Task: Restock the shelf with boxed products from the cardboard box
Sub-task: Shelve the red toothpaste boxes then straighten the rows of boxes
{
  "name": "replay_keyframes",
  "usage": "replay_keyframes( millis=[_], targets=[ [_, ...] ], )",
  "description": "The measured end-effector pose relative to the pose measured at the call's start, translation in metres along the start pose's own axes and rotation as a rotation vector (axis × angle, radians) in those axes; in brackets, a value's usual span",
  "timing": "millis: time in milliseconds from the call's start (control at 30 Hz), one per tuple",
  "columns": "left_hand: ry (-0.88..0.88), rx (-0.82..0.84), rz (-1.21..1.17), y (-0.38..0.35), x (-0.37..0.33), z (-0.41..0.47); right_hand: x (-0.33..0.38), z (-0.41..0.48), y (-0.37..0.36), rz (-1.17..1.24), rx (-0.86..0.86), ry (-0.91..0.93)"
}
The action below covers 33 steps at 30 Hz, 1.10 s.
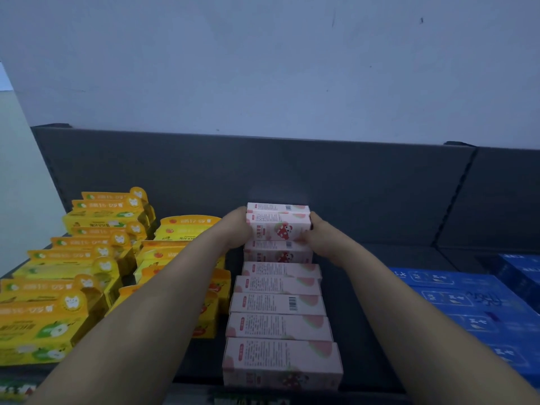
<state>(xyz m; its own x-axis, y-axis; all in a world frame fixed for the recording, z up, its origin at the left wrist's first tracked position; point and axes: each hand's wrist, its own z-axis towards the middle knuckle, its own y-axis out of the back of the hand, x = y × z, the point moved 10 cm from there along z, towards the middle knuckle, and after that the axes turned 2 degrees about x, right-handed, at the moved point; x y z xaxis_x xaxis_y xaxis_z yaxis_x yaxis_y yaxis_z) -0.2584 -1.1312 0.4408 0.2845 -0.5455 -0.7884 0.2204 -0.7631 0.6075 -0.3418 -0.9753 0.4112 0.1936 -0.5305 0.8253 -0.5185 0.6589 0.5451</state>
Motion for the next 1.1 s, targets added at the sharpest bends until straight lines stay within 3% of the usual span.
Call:
replay_keyframes(
  millis=[200,400,733,1000,1100],
  targets=[
    [-0.013,-0.056,0.031,0.005,-0.001,-0.004,0.002,-0.001,0.009,-0.135,-0.082,0.024],
    [-0.039,-0.082,-0.008,0.011,-0.001,-0.009,0.012,-0.012,0.019,-0.075,-0.143,0.104],
    [0.099,0.092,-0.031,-0.006,0.017,-0.009,-0.004,-0.013,0.005,-0.063,-0.006,-0.018],
    [0.051,0.183,-0.234,-0.014,0.012,0.003,0.011,-0.009,-0.013,0.287,0.159,0.069],
    [0.016,0.183,-0.184,-0.016,0.01,0.003,0.016,-0.013,-0.016,0.233,0.199,0.114]
  ],
)
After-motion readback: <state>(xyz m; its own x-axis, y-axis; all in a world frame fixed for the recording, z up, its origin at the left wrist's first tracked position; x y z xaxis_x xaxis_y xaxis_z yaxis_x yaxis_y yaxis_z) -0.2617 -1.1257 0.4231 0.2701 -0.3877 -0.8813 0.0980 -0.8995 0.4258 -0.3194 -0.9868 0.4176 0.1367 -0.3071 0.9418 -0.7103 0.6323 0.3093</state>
